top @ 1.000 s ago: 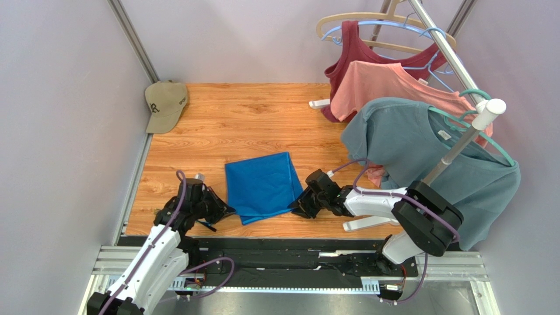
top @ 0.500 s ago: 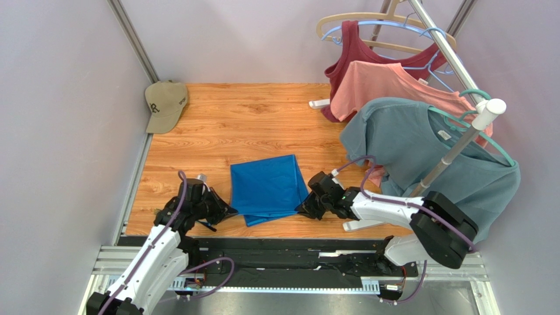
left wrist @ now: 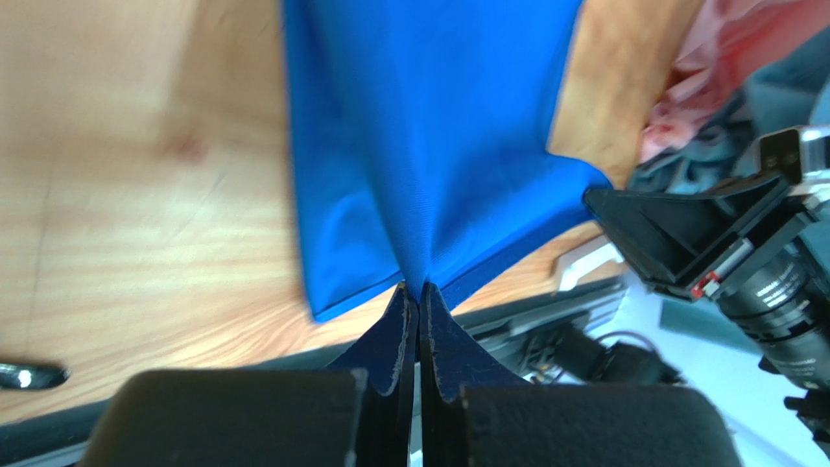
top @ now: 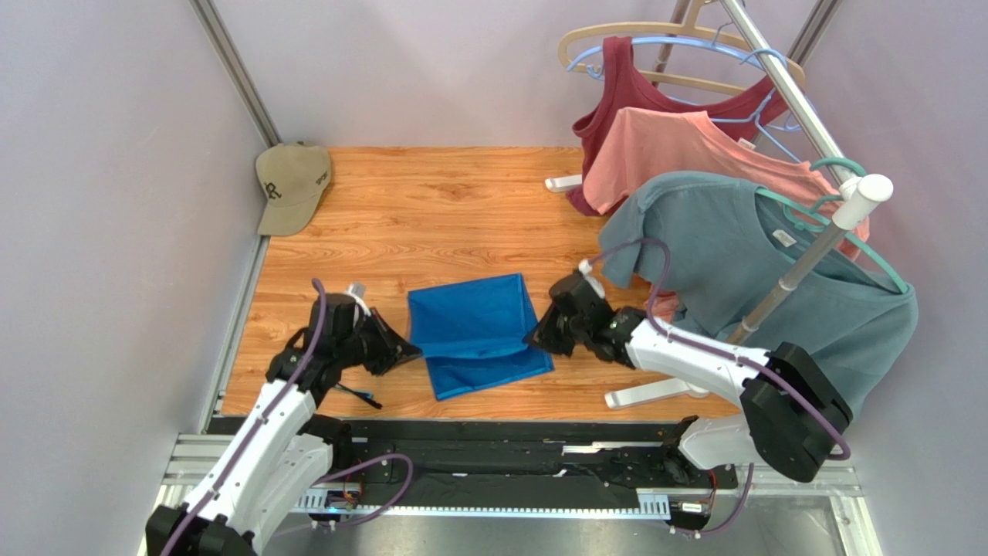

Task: Fold the napkin into a case and place the utensils inside
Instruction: Smooth out the square-folded napkin at the center of the board.

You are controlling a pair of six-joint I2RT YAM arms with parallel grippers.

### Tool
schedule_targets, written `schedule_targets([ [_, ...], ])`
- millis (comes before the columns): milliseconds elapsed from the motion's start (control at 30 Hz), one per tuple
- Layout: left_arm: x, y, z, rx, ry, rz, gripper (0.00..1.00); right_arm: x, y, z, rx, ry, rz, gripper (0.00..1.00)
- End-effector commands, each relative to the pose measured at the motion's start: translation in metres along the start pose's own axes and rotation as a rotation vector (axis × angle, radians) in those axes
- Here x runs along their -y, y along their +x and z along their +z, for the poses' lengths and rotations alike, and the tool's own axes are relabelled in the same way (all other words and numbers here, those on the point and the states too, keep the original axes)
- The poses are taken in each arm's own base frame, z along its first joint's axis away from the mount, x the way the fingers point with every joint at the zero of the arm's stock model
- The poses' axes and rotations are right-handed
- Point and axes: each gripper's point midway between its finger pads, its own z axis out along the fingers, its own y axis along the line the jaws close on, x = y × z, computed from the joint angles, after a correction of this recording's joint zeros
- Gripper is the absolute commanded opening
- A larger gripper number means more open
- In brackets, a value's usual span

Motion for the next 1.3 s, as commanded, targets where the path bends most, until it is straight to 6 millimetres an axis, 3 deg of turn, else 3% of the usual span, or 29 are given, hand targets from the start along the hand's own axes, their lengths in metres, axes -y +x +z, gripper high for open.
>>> schedule_targets([
  [0,0.059,-0.059,-0.007,0.144,0.072,0.083,0.0,-0.068,-0.105,-0.005,0.212,-0.083,-0.317,0.0],
  [67,0.083,-0.094,-0.002,0.182,0.056,0.1,0.0,-0.082,-0.139,-0.002,0.236,-0.054,-0.463,0.0],
  [100,0.092,-0.105,0.001,0.179,0.066,0.104,0.0,-0.124,-0.171,-0.017,0.314,-0.097,-0.493,0.0],
  [133,0.112,-0.13,0.008,0.183,0.071,0.116,0.0,-0.116,-0.176,0.005,0.273,-0.041,-0.521,0.0],
  [167,0.12,-0.143,0.011,0.185,0.068,0.121,0.0,-0.121,-0.198,0.003,0.291,-0.037,-0.537,0.0],
  [233,0.141,-0.186,0.023,0.207,0.027,0.165,0.0,-0.143,-0.223,0.01,0.291,-0.087,-0.522,0.0],
  [267,0.145,-0.198,0.028,0.199,0.008,0.168,0.0,-0.144,-0.24,0.01,0.293,-0.107,-0.495,0.0],
  [300,0.151,-0.208,0.033,0.184,0.011,0.186,0.0,-0.149,-0.243,0.015,0.273,-0.135,-0.499,0.0],
  [333,0.167,-0.227,0.046,0.171,0.036,0.199,0.0,-0.17,-0.257,0.007,0.304,-0.183,-0.51,0.0],
  [367,0.171,-0.234,0.054,0.148,0.042,0.201,0.0,-0.165,-0.26,0.024,0.268,-0.181,-0.507,0.0],
  [433,0.18,-0.25,0.075,0.102,0.061,0.197,0.0,-0.183,-0.269,0.024,0.279,-0.228,-0.529,0.0],
  [467,0.183,-0.251,0.082,0.073,0.075,0.197,0.0,-0.181,-0.266,0.036,0.243,-0.234,-0.53,0.0],
  [500,0.179,-0.249,0.095,0.023,0.075,0.183,0.0,-0.183,-0.264,0.038,0.231,-0.239,-0.53,0.0],
  [567,0.183,-0.244,0.096,-0.007,0.093,0.176,0.0,-0.182,-0.254,0.041,0.179,-0.26,-0.524,0.0],
  [667,0.172,-0.226,0.09,-0.017,0.091,0.182,0.0,-0.163,-0.233,0.045,0.115,-0.24,-0.51,0.0],
  [700,0.176,-0.219,0.078,-0.006,0.106,0.205,0.0,-0.163,-0.228,0.034,0.108,-0.252,-0.511,0.0],
  [733,0.156,-0.2,0.081,-0.045,0.072,0.184,0.0,-0.156,-0.219,0.03,0.08,-0.243,-0.509,0.0],
  [800,0.156,-0.175,0.066,-0.051,0.089,0.228,0.0,-0.142,-0.193,0.017,0.036,-0.233,-0.508,0.0],
  [833,0.133,-0.155,0.069,-0.092,0.051,0.201,0.0,-0.139,-0.183,0.009,0.029,-0.238,-0.518,0.0],
  [867,0.126,-0.145,0.066,-0.105,0.043,0.198,0.0,-0.132,-0.167,0.008,0.013,-0.22,-0.529,0.0],
  [900,0.127,-0.134,0.057,-0.103,0.061,0.209,0.0,-0.109,-0.148,0.013,-0.027,-0.179,-0.52,0.0],
  [933,0.104,-0.113,0.061,-0.146,0.027,0.184,0.0,-0.11,-0.139,-0.001,-0.025,-0.197,-0.516,0.0],
  [967,0.099,-0.102,0.059,-0.159,0.03,0.185,0.0,-0.103,-0.128,-0.004,-0.056,-0.204,-0.509,0.0],
  [1000,0.097,-0.094,0.051,-0.155,0.041,0.184,0.0,-0.081,-0.111,0.0,-0.101,-0.177,-0.496,0.0],
  [1033,0.077,-0.079,0.052,-0.186,0.01,0.158,0.0,-0.079,-0.105,-0.007,-0.102,-0.189,-0.507,0.0],
  [1100,0.06,-0.056,0.05,-0.2,0.006,0.136,0.0,-0.062,-0.092,-0.009,-0.134,-0.166,-0.505,0.0],
  [1233,0.045,-0.018,0.053,-0.274,-0.004,0.12,0.0,-0.022,-0.061,-0.009,-0.211,-0.127,-0.487,0.0],
  [1267,0.04,-0.014,0.056,-0.266,-0.026,0.114,0.0,-0.02,-0.058,-0.011,-0.213,-0.13,-0.484,0.0],
])
